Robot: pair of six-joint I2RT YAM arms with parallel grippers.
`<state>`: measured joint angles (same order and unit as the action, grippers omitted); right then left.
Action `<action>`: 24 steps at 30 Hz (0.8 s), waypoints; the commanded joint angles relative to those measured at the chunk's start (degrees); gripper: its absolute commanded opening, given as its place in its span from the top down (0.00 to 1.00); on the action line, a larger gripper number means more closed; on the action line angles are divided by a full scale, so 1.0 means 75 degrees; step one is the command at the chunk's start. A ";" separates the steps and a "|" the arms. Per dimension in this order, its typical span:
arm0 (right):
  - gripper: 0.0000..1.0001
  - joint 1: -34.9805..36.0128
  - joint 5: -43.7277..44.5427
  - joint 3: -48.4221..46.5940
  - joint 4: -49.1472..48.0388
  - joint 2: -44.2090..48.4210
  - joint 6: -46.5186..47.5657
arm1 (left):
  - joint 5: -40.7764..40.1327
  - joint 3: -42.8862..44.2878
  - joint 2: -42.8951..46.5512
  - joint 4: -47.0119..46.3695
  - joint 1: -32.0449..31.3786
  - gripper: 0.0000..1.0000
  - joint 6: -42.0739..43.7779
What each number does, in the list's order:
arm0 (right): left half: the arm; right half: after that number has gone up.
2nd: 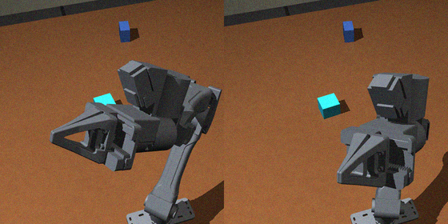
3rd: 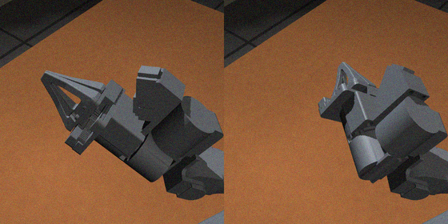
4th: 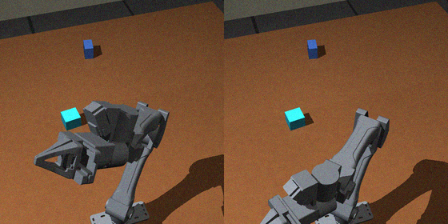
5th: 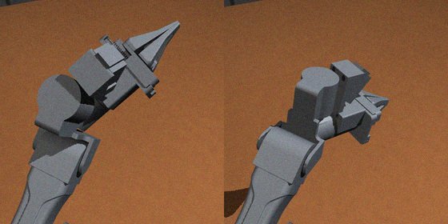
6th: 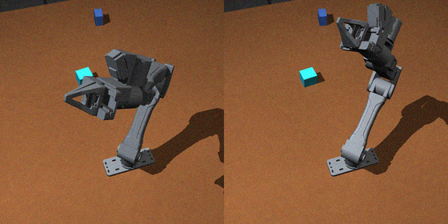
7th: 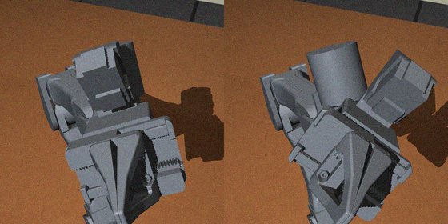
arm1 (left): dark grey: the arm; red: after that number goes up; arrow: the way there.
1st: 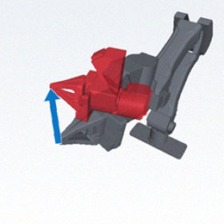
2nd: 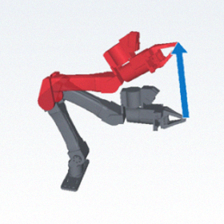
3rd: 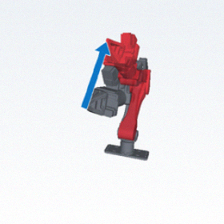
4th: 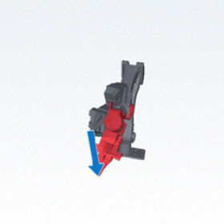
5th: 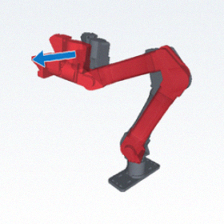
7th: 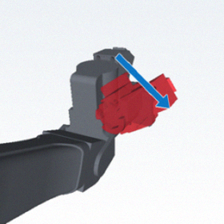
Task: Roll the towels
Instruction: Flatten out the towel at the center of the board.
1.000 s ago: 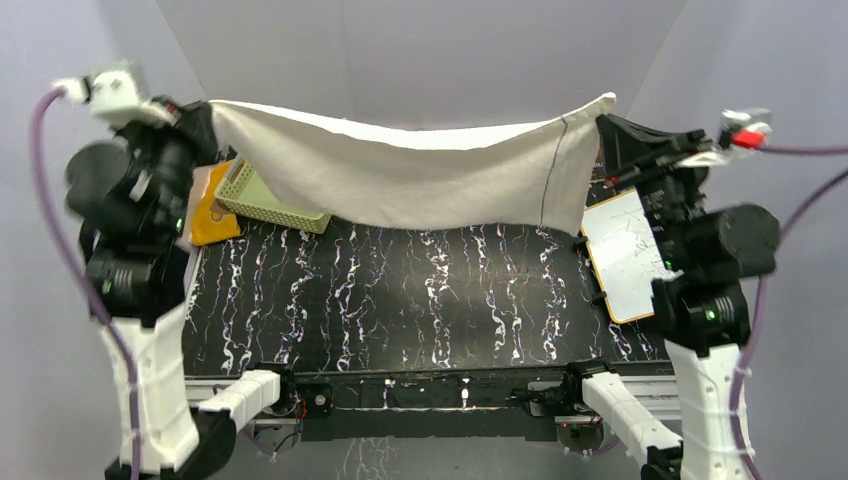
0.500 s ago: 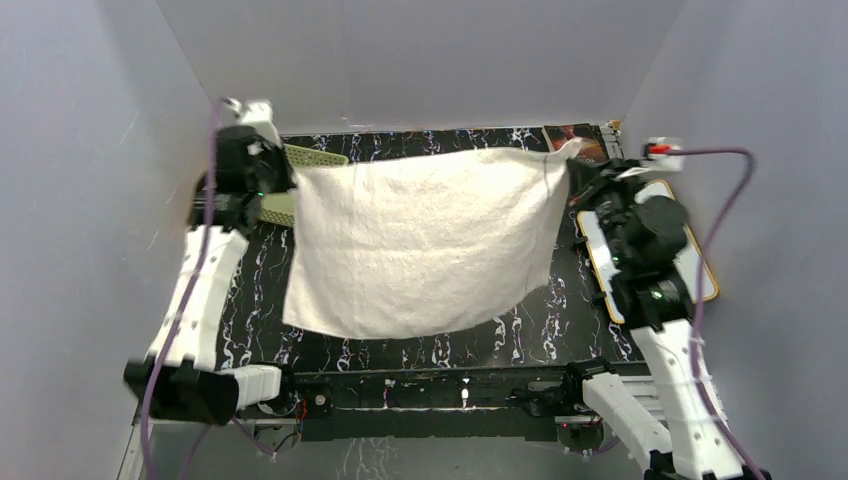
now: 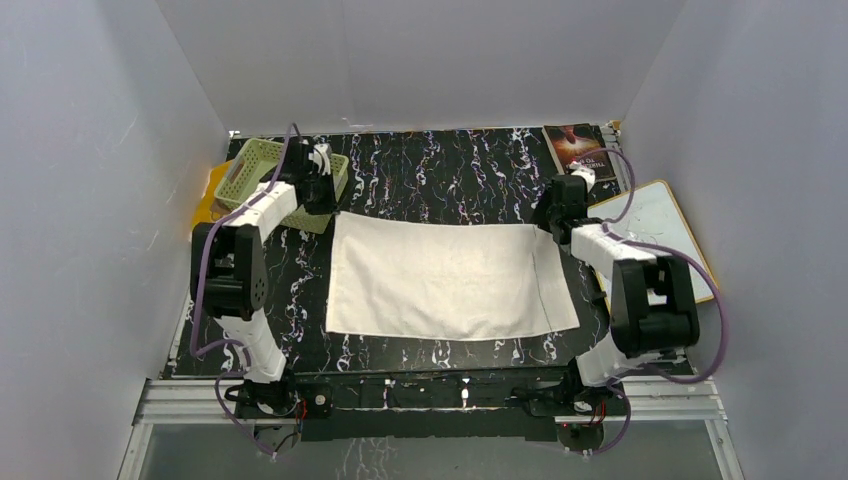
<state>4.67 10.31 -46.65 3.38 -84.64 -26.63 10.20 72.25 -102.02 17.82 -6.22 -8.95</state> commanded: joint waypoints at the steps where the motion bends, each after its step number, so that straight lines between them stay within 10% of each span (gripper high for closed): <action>1: 0.50 -0.0036 -0.0631 -0.1122 -0.1562 -0.0978 0.0736 | 0.0421 0.1146 -0.0620 0.0191 -0.0038 1.00 0.0414; 8: 0.36 -0.0042 -0.0223 -0.2635 -0.0848 -0.2588 0.1740 | 0.0272 0.1231 -0.1017 0.0149 -0.0044 1.00 0.0590; 24: 0.47 -0.0564 0.0472 -0.3160 0.1365 -0.3421 0.1551 | 0.0700 0.1503 -0.1497 0.0351 -0.0038 1.00 0.0396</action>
<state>0.23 12.84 -68.95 11.16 -109.03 -14.44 13.50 82.00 -113.08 18.90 -6.59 -5.61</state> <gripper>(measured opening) 0.539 0.020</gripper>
